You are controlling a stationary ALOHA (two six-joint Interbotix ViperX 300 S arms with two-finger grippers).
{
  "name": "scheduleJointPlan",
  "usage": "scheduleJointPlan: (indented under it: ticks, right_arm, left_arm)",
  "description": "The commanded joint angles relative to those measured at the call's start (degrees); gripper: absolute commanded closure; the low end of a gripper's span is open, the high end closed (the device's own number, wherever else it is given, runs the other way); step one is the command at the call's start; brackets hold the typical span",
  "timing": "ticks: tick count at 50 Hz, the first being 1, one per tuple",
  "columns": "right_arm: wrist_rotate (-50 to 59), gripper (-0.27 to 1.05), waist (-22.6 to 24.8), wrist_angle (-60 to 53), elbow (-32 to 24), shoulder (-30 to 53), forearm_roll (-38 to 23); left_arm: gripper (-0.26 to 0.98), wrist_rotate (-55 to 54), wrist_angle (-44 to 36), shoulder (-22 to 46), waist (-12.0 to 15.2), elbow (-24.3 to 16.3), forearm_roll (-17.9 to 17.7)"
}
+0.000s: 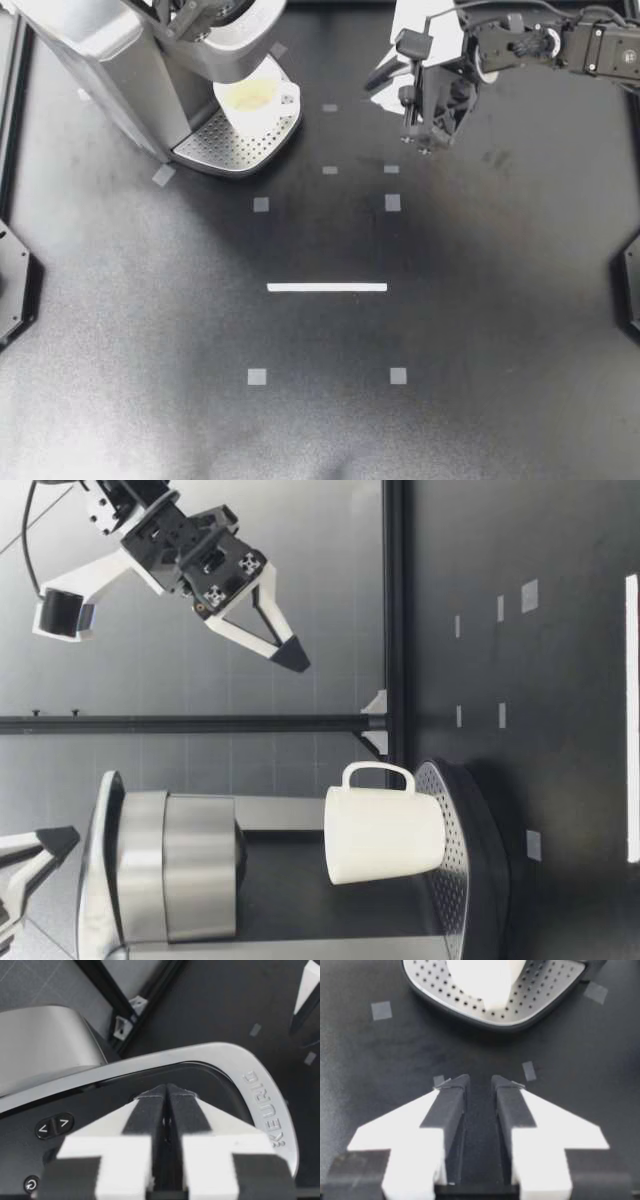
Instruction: Place the coffee capsule inside the capsule container, then place the cup onto the center of the cup tray.
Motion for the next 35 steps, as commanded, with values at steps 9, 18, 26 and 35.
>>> scheduleJointPlan:
  ticks: [9,18,26,35]
  right_arm:
    - [-0.09,0.47,-0.26,-0.26,-0.62,-2.02,0.26]
    - [-0.09,0.47,-0.26,-0.26,-0.62,-1.85,0.26]
    - [-0.18,0.47,-0.26,-0.26,-0.35,-1.76,0.26]
    - [-0.18,0.47,-0.26,-0.35,0.0,-1.93,0.26]
  left_arm:
    - [0.66,0.0,0.97,-0.26,0.09,-0.97,0.53]
    - [0.66,-0.09,1.85,0.7,0.09,-0.18,0.53]
    - [0.66,-0.35,2.64,2.11,0.09,0.88,0.44]
    - [0.66,-0.26,3.6,2.55,0.09,0.7,0.44]
